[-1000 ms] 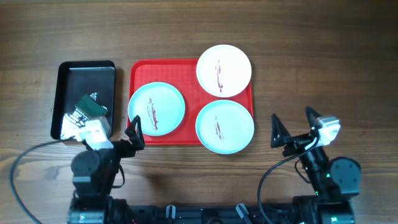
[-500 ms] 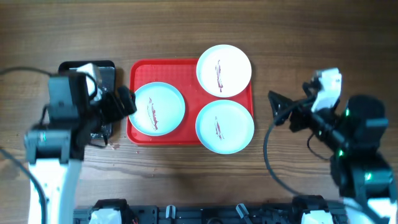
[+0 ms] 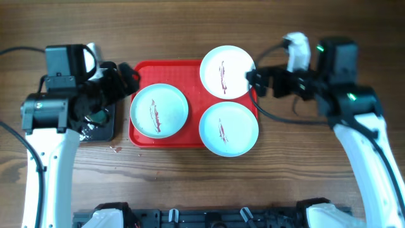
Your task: Clean dirty plates on tray and stack at the side
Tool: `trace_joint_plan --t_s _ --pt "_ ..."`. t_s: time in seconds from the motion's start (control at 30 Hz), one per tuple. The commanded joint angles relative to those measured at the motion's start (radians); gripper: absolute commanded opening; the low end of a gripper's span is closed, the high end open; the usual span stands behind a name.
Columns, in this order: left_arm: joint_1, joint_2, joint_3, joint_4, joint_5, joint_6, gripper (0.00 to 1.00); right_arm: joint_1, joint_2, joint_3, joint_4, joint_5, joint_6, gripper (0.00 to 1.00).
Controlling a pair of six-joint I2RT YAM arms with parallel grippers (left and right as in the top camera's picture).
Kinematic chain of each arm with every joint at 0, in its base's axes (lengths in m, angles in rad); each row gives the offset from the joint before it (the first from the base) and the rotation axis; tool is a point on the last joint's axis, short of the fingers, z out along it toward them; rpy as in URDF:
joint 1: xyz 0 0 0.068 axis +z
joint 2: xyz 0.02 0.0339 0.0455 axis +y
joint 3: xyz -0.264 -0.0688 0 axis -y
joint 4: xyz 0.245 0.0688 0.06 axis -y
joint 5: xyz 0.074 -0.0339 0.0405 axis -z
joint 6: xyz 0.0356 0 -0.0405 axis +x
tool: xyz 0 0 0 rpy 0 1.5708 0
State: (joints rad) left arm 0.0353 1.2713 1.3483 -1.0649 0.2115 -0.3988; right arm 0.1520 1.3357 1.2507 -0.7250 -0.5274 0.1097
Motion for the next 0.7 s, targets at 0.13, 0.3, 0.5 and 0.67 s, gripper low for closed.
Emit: trace_joint_plan --t_s 0.13,0.3,0.5,0.67 --pt "0.188 0.106 0.093 -0.172 -0.315 -0.115 0.98 0.296 0.329 0.299 -0.093 0.296 0.121 0.82" --pt "0.263 0.187 0.093 -0.181 -0.315 -0.115 1.0 0.408 0.484 0.299 -0.035 0.341 0.225 0.68" --pt "0.274 0.237 0.092 -0.158 -0.315 -0.102 1.0 0.499 0.685 0.299 0.051 0.358 0.322 0.45" --pt "0.275 0.25 0.092 -0.158 -0.315 -0.073 1.0 0.517 0.789 0.299 0.114 0.381 0.337 0.37"
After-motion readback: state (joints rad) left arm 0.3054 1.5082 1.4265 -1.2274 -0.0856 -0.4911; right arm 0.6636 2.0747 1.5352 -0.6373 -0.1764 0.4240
